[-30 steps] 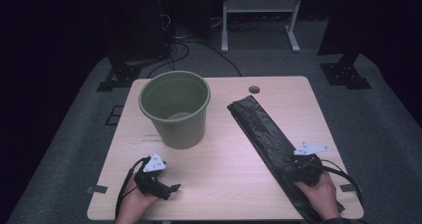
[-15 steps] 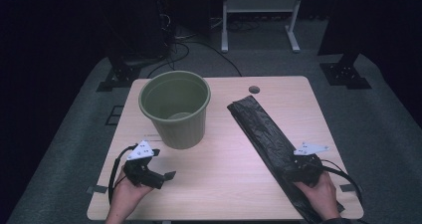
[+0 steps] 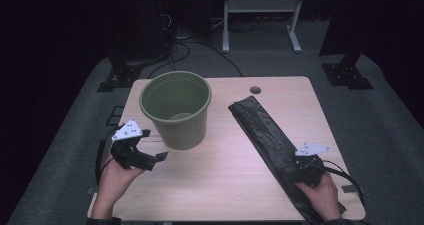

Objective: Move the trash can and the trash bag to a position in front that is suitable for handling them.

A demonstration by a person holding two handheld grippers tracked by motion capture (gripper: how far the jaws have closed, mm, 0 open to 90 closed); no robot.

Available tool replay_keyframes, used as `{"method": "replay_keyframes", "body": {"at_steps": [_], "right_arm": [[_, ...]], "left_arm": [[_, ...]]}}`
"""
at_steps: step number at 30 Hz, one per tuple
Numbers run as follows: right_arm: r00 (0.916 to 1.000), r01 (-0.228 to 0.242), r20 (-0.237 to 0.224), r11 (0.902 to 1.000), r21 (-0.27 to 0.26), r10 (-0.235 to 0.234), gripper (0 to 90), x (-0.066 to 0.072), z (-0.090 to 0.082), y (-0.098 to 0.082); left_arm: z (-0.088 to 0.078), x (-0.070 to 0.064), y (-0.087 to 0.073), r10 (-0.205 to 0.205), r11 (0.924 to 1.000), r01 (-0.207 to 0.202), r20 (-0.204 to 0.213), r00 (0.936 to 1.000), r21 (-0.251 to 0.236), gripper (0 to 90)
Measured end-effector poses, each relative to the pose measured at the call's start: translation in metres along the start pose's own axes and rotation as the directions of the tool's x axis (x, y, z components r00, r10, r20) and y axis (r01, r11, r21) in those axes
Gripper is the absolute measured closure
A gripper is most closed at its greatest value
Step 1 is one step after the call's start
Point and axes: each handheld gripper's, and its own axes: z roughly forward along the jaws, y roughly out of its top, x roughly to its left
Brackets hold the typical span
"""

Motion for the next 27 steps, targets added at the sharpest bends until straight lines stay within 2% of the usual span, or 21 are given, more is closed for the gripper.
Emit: {"method": "replay_keyframes", "body": {"at_steps": [8,18,27], "right_arm": [[1.0000,0.000,0.000,1.0000,0.000,0.000,9.7,0.000,0.000,0.000],[1.0000,-0.001,-0.001,1.0000,0.000,0.001,9.8,0.000,0.000,0.000],[1.0000,-0.001,-0.001,1.0000,0.000,0.001,9.8,0.000,0.000,0.000]], "left_arm": [[-0.017,0.017,0.028,-0.003,1.0000,0.003,0.000,1.0000,-0.008,0.0],[-0.022,0.051,0.061,-0.006,0.9990,0.006,-0.002,1.0000,-0.043,0.0],[-0.012,0.082,0.068,-0.023,0.9988,0.021,-0.027,0.9994,-0.043,0.0]]}}
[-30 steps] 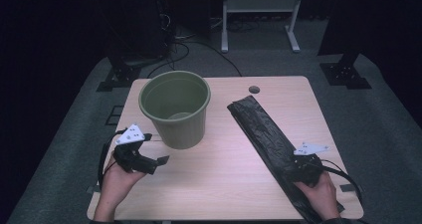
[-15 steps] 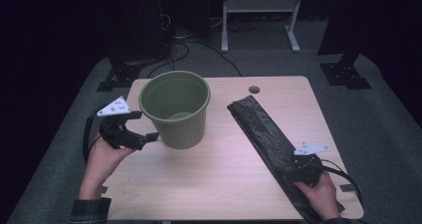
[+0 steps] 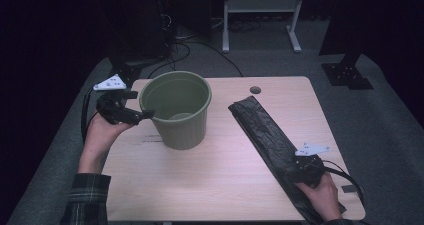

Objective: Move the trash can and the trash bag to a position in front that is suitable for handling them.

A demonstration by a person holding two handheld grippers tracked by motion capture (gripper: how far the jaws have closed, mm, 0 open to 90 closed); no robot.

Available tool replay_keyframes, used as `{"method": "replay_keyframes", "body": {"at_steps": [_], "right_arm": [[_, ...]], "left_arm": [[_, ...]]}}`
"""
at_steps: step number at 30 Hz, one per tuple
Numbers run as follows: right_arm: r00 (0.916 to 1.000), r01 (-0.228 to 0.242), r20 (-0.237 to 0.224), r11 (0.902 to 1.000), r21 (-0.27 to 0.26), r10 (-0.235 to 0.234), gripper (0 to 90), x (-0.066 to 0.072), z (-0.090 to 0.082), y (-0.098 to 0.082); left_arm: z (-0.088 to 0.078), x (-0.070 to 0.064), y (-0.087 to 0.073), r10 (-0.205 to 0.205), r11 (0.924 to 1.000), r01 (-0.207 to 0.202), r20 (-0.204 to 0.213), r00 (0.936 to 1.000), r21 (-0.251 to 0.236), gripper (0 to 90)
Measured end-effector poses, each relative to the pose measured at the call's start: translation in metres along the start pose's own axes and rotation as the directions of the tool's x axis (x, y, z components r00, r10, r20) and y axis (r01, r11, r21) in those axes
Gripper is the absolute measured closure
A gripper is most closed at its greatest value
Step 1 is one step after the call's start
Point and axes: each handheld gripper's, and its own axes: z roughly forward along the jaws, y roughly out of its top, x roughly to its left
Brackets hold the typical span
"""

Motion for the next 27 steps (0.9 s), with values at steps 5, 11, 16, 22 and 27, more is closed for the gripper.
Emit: {"method": "replay_keyframes", "body": {"at_steps": [5,11,16,22,27], "right_arm": [[1.0000,0.000,0.001,1.0000,0.000,0.000,9.8,0.000,0.000,0.000],[1.0000,-0.001,0.000,1.0000,0.000,0.001,9.8,0.000,0.000,0.000],[1.0000,0.002,0.001,1.0000,-0.002,-0.002,9.8,0.000,0.000,0.000],[1.0000,0.001,0.000,1.0000,-0.001,-0.001,9.8,0.000,0.000,0.000],[1.0000,0.001,0.000,1.0000,-0.001,-0.001,9.8,0.000,0.000,0.000]], "left_arm": [[0.008,0.015,-0.001,-0.014,0.9999,0.014,-0.021,0.9997,0.002,0.0],[0.018,0.027,-0.008,-0.028,0.9988,0.029,-0.034,0.9990,0.040,0.0],[0.027,0.030,-0.013,-0.046,0.9983,0.046,-0.018,0.9988,0.036,0.0],[0.035,0.029,-0.013,-0.046,0.9981,0.047,-0.027,0.9986,0.041,0.0],[0.039,0.030,-0.014,-0.056,0.9973,0.057,-0.033,0.9979,0.045,0.0]]}}
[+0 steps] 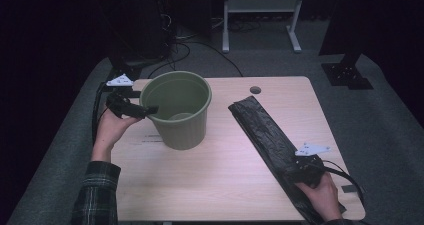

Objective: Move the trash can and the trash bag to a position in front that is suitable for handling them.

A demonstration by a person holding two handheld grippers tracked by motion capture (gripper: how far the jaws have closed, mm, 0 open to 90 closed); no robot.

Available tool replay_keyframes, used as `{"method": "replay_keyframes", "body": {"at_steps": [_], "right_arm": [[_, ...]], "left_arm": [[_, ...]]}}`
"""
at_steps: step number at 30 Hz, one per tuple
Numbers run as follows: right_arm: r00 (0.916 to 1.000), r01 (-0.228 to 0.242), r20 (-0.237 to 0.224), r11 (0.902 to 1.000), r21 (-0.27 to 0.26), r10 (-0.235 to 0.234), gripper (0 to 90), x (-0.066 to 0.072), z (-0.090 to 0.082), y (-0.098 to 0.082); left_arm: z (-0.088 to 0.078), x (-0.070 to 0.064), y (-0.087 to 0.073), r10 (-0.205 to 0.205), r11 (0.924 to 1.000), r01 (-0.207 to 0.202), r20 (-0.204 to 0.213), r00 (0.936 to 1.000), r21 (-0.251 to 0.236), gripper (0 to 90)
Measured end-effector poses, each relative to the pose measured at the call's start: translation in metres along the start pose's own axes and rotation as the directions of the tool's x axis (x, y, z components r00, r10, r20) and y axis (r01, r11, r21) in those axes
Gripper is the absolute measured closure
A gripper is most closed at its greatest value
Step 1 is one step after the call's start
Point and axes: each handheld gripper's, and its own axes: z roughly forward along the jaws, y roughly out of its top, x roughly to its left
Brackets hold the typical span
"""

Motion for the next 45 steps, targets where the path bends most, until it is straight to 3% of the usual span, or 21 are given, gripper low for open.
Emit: {"method": "replay_keyframes", "body": {"at_steps": [9,18,27,32,45], "right_arm": [[1.0000,0.001,0.000,1.0000,0.000,-0.001,9.8,0.000,0.000,0.000],[1.0000,-0.001,0.000,1.0000,0.000,0.001,9.8,0.000,0.000,0.000],[1.0000,-0.002,0.000,1.0000,0.000,0.002,9.8,0.000,0.000,0.000],[1.0000,-0.002,0.001,1.0000,0.000,0.002,9.8,0.000,0.000,0.000],[1.0000,-0.002,0.000,1.0000,0.000,0.002,9.9,0.000,0.000,0.000]], "left_arm": [[0.012,-0.010,0.004,0.025,0.9997,-0.025,0.020,0.9995,-0.007,0.0],[0.024,-0.034,0.011,0.070,0.9975,-0.070,0.070,0.9951,-0.013,0.0],[0.037,-0.065,0.019,0.122,0.9925,-0.122,0.124,0.9847,-0.010,0.0],[0.041,-0.080,0.021,0.133,0.9911,-0.131,0.160,0.9781,-0.023,0.0],[0.051,-0.106,0.025,0.170,0.9855,-0.167,0.211,0.9627,-0.031,0.0]]}}
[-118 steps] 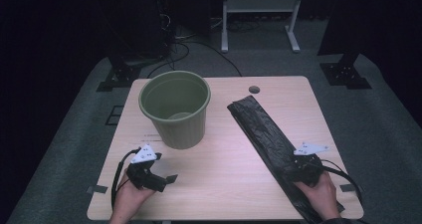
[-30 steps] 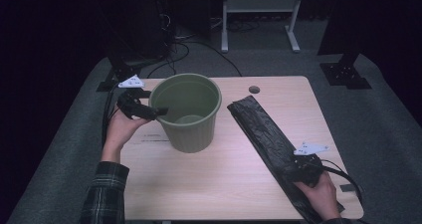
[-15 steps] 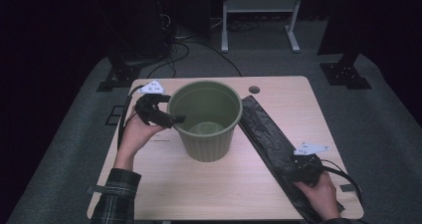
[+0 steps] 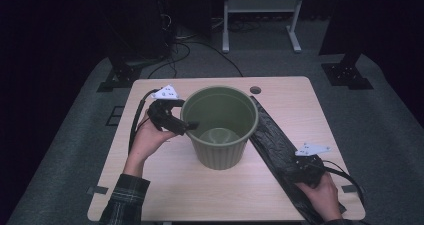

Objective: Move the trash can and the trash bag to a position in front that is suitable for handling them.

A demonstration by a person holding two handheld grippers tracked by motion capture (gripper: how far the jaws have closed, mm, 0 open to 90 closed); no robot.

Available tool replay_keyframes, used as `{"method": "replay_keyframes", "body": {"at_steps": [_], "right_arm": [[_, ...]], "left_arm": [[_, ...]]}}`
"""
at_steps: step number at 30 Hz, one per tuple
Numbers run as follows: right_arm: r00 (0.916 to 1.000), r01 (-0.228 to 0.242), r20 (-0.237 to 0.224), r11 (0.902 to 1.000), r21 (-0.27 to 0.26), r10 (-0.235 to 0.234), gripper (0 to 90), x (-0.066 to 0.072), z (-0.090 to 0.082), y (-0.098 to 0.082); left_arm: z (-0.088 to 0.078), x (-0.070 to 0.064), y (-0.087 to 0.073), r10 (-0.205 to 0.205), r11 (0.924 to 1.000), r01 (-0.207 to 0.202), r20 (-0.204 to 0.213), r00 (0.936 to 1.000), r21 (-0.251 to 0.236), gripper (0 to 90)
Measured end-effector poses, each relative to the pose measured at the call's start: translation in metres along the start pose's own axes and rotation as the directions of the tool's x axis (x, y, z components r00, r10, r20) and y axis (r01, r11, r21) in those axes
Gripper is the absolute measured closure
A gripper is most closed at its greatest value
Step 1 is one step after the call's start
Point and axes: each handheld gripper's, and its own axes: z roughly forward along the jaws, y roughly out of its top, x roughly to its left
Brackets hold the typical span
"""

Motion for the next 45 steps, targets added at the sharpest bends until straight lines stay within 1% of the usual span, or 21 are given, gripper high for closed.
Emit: {"method": "replay_keyframes", "body": {"at_steps": [3,11,16,18,20,21,23,27,29,32,35,39,45], "right_arm": [[1.0000,0.000,0.000,1.0000,0.000,0.000,9.9,0.000,0.000,0.000],[1.0000,0.000,0.000,1.0000,0.001,0.000,9.9,0.000,0.000,0.000],[1.0000,0.000,0.000,1.0000,0.001,0.000,9.9,0.000,0.000,0.000],[1.0000,0.000,-0.001,1.0000,0.001,0.000,9.9,0.000,0.000,0.000],[1.0000,-0.001,-0.001,1.0000,0.000,0.001,10.1,0.000,0.000,0.000],[1.0000,-0.003,0.001,1.0000,0.000,0.003,10.1,-0.001,-0.001,-0.001],[1.0000,-0.003,0.001,1.0000,0.001,0.003,10.1,-0.002,-0.002,-0.002],[1.0000,-0.007,0.005,1.0000,0.000,0.007,10.1,-0.005,-0.005,-0.004],[1.0000,-0.005,0.006,1.0000,0.000,0.005,10.1,-0.007,-0.006,-0.006],[0.9999,-0.007,0.007,1.0000,0.000,0.007,10.1,-0.009,-0.009,-0.008],[0.9999,-0.012,0.010,0.9999,0.001,0.012,10.1,-0.011,-0.011,-0.010],[0.9999,-0.011,0.012,0.9999,0.000,0.011,10.1,-0.013,-0.013,-0.012],[0.9998,-0.014,0.015,0.9999,0.000,0.014,10.1,-0.016,-0.018,-0.017]], "left_arm": [[0.004,-0.006,0.002,0.008,1.0000,-0.008,0.015,0.9999,-0.004,0.0],[0.014,-0.024,0.006,0.030,0.9995,-0.030,0.044,0.9986,0.005,0.0],[0.016,-0.029,0.007,0.042,0.9991,-0.042,0.047,0.9980,0.000,0.0],[0.013,-0.029,0.007,0.041,0.9991,-0.041,0.044,0.9982,-0.013,0.0],[0.007,-0.027,0.006,0.035,0.9989,-0.034,0.030,0.9990,-0.034,0.0],[0.001,-0.025,0.006,0.025,0.9982,-0.024,0.017,0.9995,-0.055,0.0],[-0.009,-0.023,0.005,0.017,0.9966,-0.017,0.005,0.9998,-0.081,0.0],[-0.031,-0.018,0.001,0.002,0.9929,-0.004,-0.021,0.9998,-0.119,0.0],[-0.041,-0.018,-0.003,-0.002,0.9915,-0.003,-0.035,0.9994,-0.130,0.0],[-0.051,-0.019,-0.012,-0.006,0.9926,-0.001,-0.058,0.9983,-0.121,0.0],[-0.059,-0.020,-0.024,-0.016,0.9923,0.008,-0.064,0.9978,-0.124,0.0],[-0.065,-0.022,-0.041,-0.028,0.9931,0.020,-0.073,0.9969,-0.116,0.0],[-0.066,-0.029,-0.068,-0.032,0.9948,0.024,-0.083,0.9960,-0.099,0.0]]}}
